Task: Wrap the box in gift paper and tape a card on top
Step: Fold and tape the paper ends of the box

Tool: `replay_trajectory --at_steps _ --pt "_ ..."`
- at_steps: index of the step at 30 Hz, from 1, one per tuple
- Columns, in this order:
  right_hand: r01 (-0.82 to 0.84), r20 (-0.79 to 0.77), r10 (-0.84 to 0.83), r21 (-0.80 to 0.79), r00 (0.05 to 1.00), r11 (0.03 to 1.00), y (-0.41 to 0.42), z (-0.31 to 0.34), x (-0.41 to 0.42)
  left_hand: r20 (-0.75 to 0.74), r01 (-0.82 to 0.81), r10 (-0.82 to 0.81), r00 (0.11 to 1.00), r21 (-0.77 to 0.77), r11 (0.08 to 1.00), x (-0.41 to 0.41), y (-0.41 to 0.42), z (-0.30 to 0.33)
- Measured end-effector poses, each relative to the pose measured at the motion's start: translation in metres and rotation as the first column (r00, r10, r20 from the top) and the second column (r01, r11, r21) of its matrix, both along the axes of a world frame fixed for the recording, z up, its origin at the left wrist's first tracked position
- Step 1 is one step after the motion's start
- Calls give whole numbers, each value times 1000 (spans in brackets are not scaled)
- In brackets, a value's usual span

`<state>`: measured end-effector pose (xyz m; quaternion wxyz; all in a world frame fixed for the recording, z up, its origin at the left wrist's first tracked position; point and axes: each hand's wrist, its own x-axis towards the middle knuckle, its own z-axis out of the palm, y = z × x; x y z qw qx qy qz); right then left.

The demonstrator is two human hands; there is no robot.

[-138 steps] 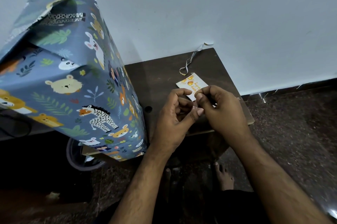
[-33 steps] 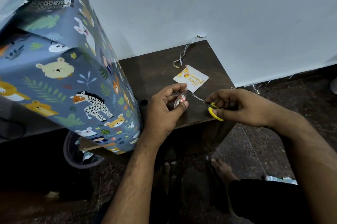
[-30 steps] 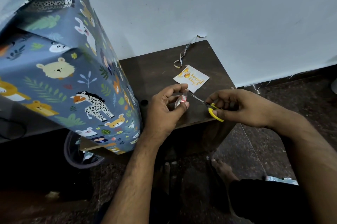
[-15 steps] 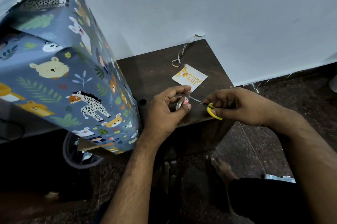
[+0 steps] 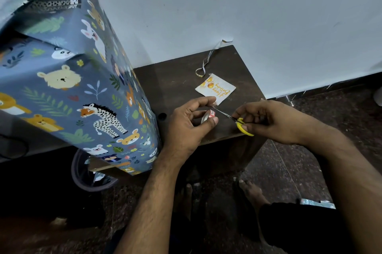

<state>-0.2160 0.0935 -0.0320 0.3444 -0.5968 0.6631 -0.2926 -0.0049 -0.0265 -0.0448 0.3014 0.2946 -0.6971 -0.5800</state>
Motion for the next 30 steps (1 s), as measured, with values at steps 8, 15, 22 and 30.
replay_trajectory --at_steps 8,15,22,30 --pt "106 -260 -119 -63 958 992 2 7 5 -45 -84 87 995 52 995 0 -3 0" --pt "268 -701 -363 -247 613 931 -15 2 34 -65 -110 113 991 49 993 -2 -4 -2" --pt "300 -604 -447 -335 659 893 -24 -6 45 -83 -101 105 991 50 994 -3 -2 1" --pt "509 152 -487 -182 860 842 -34 0 59 -80 19 -16 997 36 999 -5 5 5"
